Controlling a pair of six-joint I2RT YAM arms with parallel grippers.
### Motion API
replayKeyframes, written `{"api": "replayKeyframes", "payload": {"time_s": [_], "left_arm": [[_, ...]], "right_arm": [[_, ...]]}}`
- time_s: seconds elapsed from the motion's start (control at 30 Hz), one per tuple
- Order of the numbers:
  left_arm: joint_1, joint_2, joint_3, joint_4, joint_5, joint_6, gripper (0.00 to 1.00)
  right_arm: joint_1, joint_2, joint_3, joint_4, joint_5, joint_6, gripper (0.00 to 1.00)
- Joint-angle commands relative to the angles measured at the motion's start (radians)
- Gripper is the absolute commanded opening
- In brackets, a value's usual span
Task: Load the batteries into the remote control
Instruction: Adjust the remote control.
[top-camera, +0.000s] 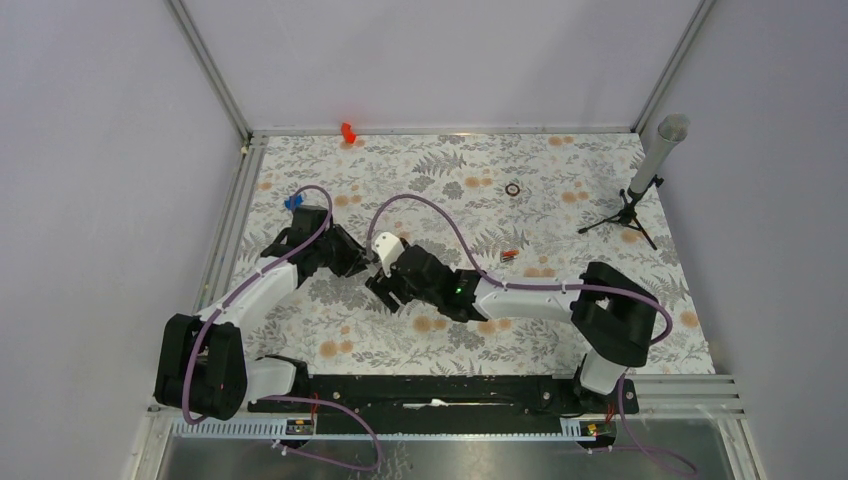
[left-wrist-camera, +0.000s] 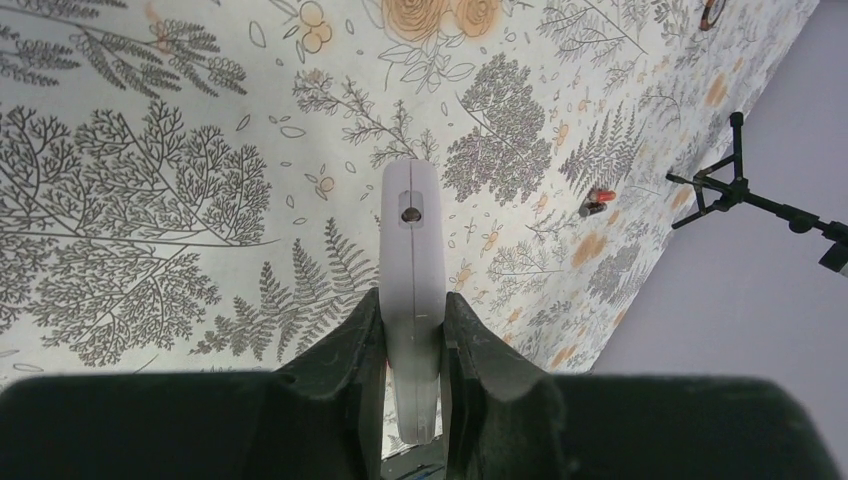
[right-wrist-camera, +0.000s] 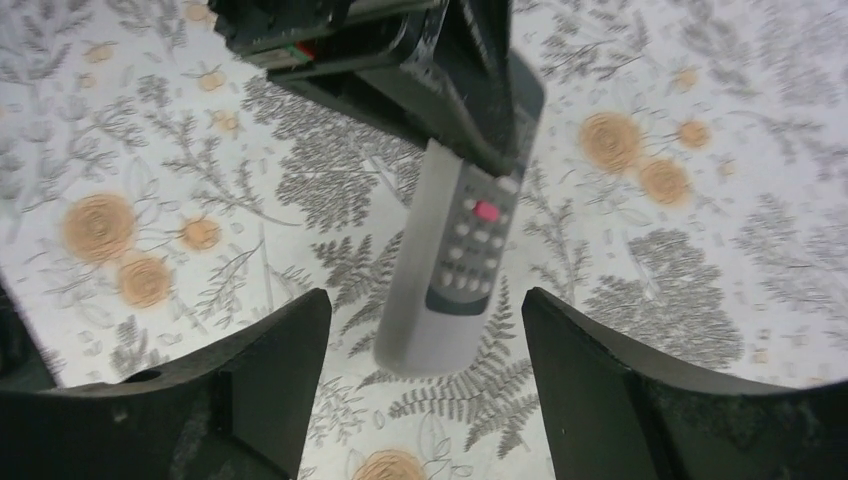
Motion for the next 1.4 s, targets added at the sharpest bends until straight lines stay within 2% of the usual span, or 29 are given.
{"api": "replayKeyframes", "payload": {"time_s": [0.0,0.1,0.3,0.5,0.63,0.7,0.83,0.97,1.03,1.1,1.2,1.3,1.37], "left_arm": [[0.002,-0.031,0.042,-0.02,0.0,-0.038,0.0],[0.002,-0.037,0.041,-0.029,0.004,-0.053,0.0],[0.003,-0.039,0.047,-0.053,0.002,-0.066,0.0],[0.002,-0.039,0.04,-0.055,0.017,-0.081,0.0],[0.004,-0.045,0.04,-0.056,0.027,-0.087,0.0],[0.004,-0.049,0.04,-0.058,0.032,-0.09,0.0],[0.004,-0.05,0.04,-0.058,0.048,-0.091,0.01],[0.005,-0.075,0.03,-0.04,0.049,-0.084,0.23],[0.008,-0.094,0.021,-0.024,0.049,-0.079,0.39],[0.015,-0.116,0.009,-0.008,0.044,-0.073,0.61],[0.029,-0.168,-0.023,0.028,0.04,-0.061,0.83],[0.049,-0.245,-0.064,0.067,0.023,-0.053,0.95],[0.062,-0.278,-0.069,0.07,0.019,-0.034,0.99]], "right_arm": [[0.059,0.03,0.015,0.093,0.25,-0.131,0.76],[0.091,0.069,0.021,0.107,0.325,-0.161,0.75],[0.12,0.103,0.017,0.137,0.347,-0.151,0.73],[0.125,0.121,0.024,0.143,0.359,-0.125,0.6],[0.129,0.11,0.01,0.167,0.347,-0.123,0.47],[0.128,0.112,0.009,0.17,0.352,-0.128,0.35],[0.128,0.111,0.004,0.18,0.368,-0.14,0.26],[0.128,0.098,-0.004,0.185,0.372,-0.125,0.2],[0.128,0.088,-0.005,0.182,0.369,-0.108,0.19],[0.128,0.076,-0.003,0.173,0.366,-0.082,0.19],[0.115,0.05,-0.003,0.143,0.332,-0.016,0.19],[0.066,-0.001,-0.016,0.108,0.241,0.121,0.19],[0.028,-0.05,-0.029,0.092,0.172,0.213,0.19]]}}
